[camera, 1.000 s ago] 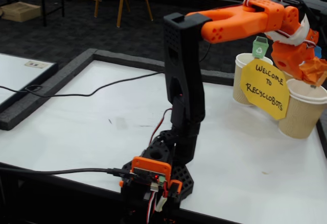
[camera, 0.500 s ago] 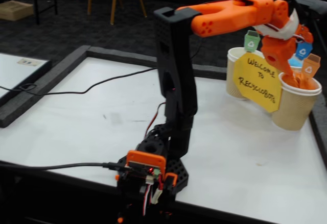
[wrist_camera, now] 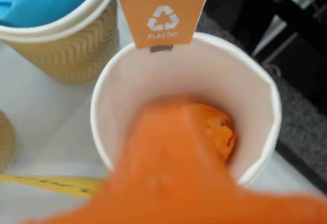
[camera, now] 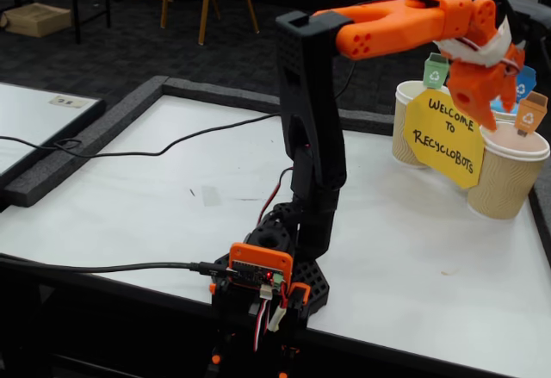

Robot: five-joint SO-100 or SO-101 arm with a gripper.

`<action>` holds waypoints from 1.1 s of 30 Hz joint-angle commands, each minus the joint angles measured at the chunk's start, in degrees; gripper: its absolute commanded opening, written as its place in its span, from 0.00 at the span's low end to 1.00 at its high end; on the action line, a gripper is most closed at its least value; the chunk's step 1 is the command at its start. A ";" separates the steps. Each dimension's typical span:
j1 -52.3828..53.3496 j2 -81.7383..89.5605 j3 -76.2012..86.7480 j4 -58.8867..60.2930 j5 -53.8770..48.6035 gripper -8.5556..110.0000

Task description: Sort rubbish by color.

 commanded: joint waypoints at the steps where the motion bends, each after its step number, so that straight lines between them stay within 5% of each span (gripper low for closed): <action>1: 1.23 17.93 0.79 0.09 -0.62 0.07; 15: 0.97 60.29 28.13 7.29 -1.05 0.07; 26: -2.11 75.94 32.52 17.23 -1.14 0.07; 33: -15.29 76.99 32.17 21.18 -0.79 0.07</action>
